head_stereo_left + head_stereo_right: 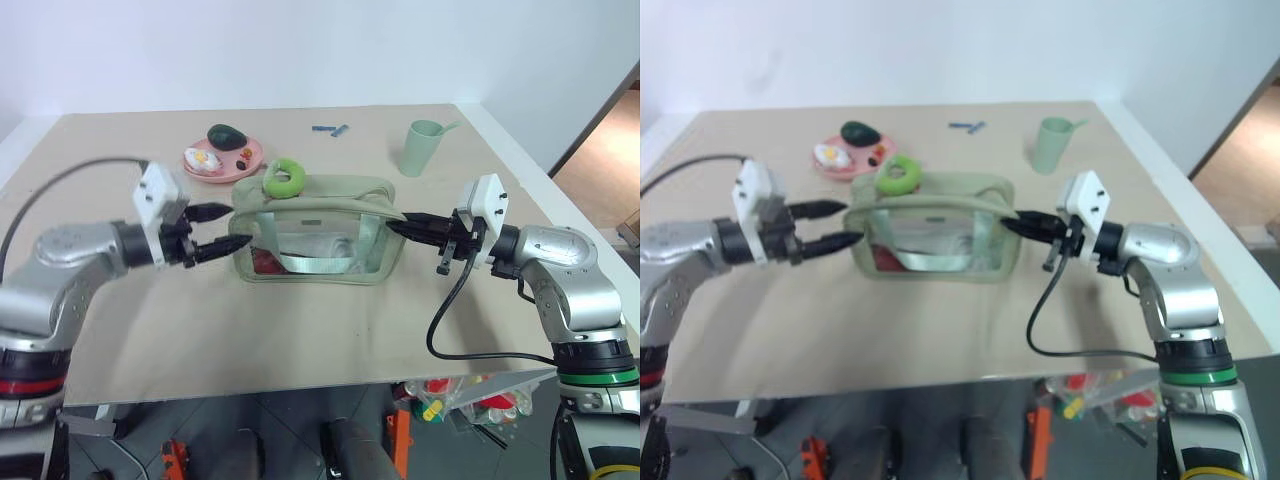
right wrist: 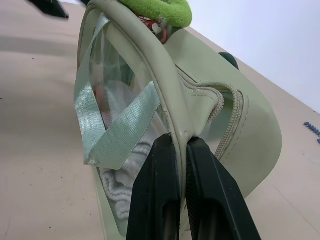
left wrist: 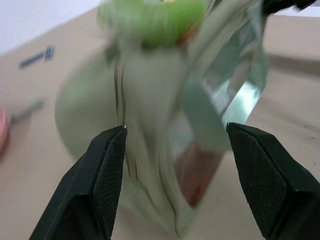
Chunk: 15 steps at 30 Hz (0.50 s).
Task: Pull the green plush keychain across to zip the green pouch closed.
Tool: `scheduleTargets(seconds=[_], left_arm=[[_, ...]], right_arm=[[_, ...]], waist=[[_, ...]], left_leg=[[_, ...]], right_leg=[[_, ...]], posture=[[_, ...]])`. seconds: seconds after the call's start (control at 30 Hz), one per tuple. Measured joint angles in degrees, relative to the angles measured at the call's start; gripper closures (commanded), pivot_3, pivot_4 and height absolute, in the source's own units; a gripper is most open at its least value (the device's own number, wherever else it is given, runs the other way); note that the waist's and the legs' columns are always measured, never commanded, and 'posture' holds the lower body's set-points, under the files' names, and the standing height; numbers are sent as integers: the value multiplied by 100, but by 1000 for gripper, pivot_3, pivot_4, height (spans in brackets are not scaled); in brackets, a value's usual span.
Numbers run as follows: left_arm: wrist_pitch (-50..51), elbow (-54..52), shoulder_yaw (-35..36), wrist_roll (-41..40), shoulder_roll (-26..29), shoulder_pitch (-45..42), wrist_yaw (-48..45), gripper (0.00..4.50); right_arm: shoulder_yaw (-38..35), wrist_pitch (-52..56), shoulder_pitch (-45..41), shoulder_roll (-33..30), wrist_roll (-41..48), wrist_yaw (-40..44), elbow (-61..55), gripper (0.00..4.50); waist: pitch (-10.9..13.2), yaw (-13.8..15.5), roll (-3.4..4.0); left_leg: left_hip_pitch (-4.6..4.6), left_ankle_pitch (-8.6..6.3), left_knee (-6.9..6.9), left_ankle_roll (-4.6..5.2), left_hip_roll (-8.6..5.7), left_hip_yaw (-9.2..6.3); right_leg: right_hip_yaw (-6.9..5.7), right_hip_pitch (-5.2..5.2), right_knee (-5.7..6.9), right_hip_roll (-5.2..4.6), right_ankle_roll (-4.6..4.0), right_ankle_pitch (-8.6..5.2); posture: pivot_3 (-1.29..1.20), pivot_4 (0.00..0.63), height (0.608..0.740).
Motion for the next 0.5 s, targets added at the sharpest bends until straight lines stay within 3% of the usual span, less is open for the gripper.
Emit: scheduleTargets(seconds=[0.03, 0.13, 0.23, 0.37, 0.5], left_arm=[[-45, -1, 7, 43, -131, 46, 134, 1158], [-344, 41, 2, 190, -618, 65, 500, 1975], [-514, 221, -2, 219, -1111, 24, 806, 2949], [-607, 272, -7, 232, -1216, -41, 860, 4425], [-634, 305, -26, 226, -1260, -41, 784, 4500]], right_arm=[[0, -1, 0, 0, 0, -2, 2, 4500], [0, -2, 0, 0, -1, -1, 6, 4500], [2, 2, 0, 1, 0, 7, 7, 4500], [-1, 115, 0, -3, 41, 21, 8, 4500], [-3, 853, 2, -167, 400, 177, -26, 3098]], waist=[[0, 1, 0], [0, 5, 0], [0, 1, 0], [0, 0, 0], [0, 2, 0]], left_leg=[[1, 0, 2, 0, -1, 0], [3, 0, 14, 0, -2, 1], [0, 0, 23, 0, -1, 3], [0, 0, 23, 0, -1, 3], [-6, 0, 25, 0, -2, 2]], right_leg=[[0, 2, 0, 0, 2, 1], [2, 8, 0, -1, 5, 6], [5, 8, 0, 0, 6, 11], [5, 7, 1, 3, 7, 12], [4, 6, 0, 0, 7, 12]], posture=[[0, 150, 740], [0, 150, 740], [0, 150, 740], [0, 150, 740], [0, 150, 740]])
